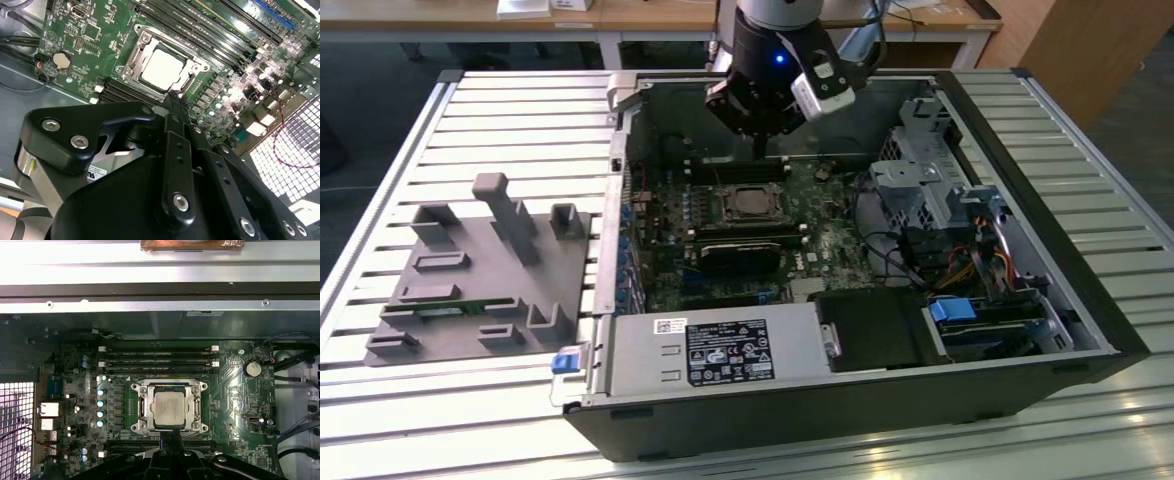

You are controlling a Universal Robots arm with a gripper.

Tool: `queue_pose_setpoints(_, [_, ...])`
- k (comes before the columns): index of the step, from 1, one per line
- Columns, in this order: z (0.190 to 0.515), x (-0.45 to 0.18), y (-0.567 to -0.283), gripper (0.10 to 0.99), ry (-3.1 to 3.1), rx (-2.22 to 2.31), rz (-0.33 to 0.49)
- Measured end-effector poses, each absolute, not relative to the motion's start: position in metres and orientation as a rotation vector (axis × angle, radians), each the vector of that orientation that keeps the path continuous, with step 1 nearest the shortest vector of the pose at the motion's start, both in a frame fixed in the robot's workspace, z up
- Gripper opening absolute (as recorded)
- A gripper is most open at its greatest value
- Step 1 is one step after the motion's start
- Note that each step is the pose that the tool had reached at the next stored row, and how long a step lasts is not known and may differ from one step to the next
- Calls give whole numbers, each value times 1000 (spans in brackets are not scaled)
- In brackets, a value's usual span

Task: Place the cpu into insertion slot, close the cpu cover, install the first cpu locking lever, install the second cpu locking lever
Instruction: 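Install the first cpu locking lever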

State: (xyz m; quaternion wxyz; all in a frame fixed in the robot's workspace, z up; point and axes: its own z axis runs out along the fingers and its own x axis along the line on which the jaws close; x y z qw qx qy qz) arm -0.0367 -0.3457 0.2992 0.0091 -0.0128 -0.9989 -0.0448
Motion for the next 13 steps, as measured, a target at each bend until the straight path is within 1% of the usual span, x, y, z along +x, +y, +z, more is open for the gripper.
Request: queue_pose_setpoints(13, [297, -37, -346, 106, -3120, -40, -140])
